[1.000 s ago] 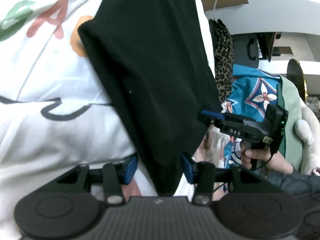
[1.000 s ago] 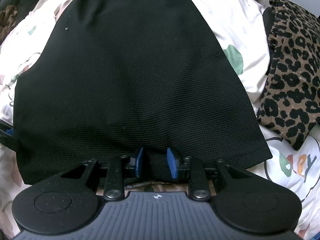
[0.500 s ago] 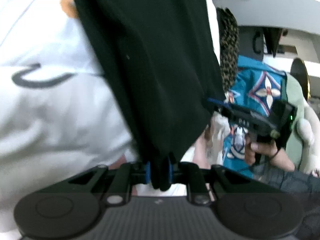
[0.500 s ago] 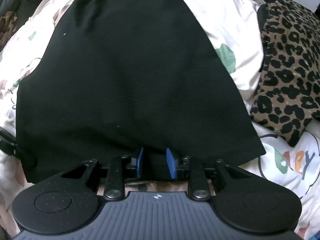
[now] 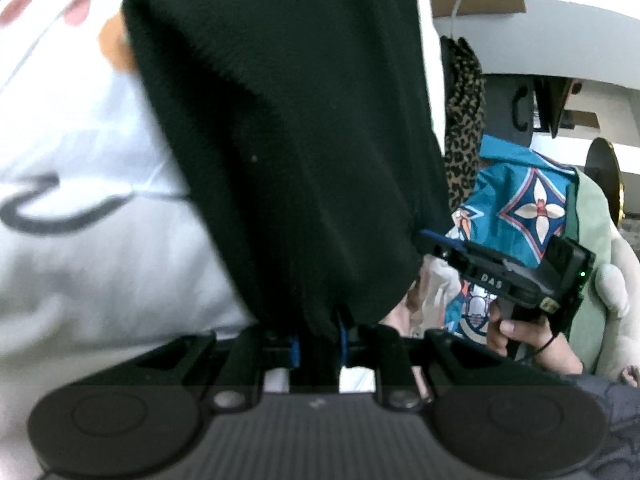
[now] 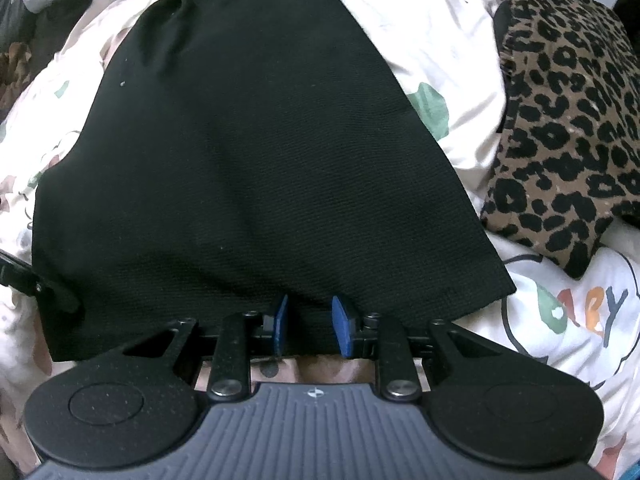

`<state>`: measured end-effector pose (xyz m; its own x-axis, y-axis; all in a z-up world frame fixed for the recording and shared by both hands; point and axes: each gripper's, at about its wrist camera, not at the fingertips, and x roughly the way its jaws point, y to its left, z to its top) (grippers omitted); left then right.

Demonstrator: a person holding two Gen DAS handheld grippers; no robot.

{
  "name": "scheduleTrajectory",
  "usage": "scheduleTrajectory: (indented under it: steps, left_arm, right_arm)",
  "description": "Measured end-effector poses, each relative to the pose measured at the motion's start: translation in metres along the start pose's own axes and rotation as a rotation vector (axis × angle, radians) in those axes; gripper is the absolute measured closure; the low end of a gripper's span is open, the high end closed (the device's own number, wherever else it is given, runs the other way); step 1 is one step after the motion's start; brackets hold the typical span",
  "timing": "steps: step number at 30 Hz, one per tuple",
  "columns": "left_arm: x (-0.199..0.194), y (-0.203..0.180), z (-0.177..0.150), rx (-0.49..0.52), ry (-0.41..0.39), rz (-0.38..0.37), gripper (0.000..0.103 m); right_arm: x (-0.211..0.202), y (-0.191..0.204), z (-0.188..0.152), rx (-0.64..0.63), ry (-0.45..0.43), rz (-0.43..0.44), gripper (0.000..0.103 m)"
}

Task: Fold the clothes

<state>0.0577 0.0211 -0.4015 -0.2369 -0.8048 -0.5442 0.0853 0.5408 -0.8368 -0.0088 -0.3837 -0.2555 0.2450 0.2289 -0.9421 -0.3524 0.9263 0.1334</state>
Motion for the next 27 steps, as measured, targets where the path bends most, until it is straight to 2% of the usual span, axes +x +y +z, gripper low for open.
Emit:
scheduleTrajectory:
  steps: [7,10,14,19,22,27]
  left_arm:
    - [-0.021,-0.005,0.009,0.010,-0.081,0.002,0.074]
    - [-0.013,-0.004,0.010,-0.001,-0.075,-0.004,0.073]
    - [-0.002,-0.009,0.006,0.023,-0.029,-0.019,0.068]
    - [0.012,-0.003,-0.006,0.000,0.081,-0.035,0.080]
    - [0.014,-0.001,-0.013,0.001,0.111,-0.028,0.092]
    - [0.011,0.000,-0.015,0.000,0.129,-0.027,0.094]
  right_arm:
    - [0.006,-0.008,-0.002,0.021,-0.017,0.020,0.073]
    - [0.006,-0.010,-0.002,0.025,-0.020,0.030,0.073]
    - [0.005,-0.013,-0.004,0.036,-0.026,0.039,0.073]
    - [0.003,-0.021,-0.006,0.075,-0.038,0.072,0.073]
    - [-0.001,-0.027,-0.008,0.104,-0.051,0.089,0.073]
    - [-0.016,-0.039,-0.009,0.136,-0.118,0.088,0.070]
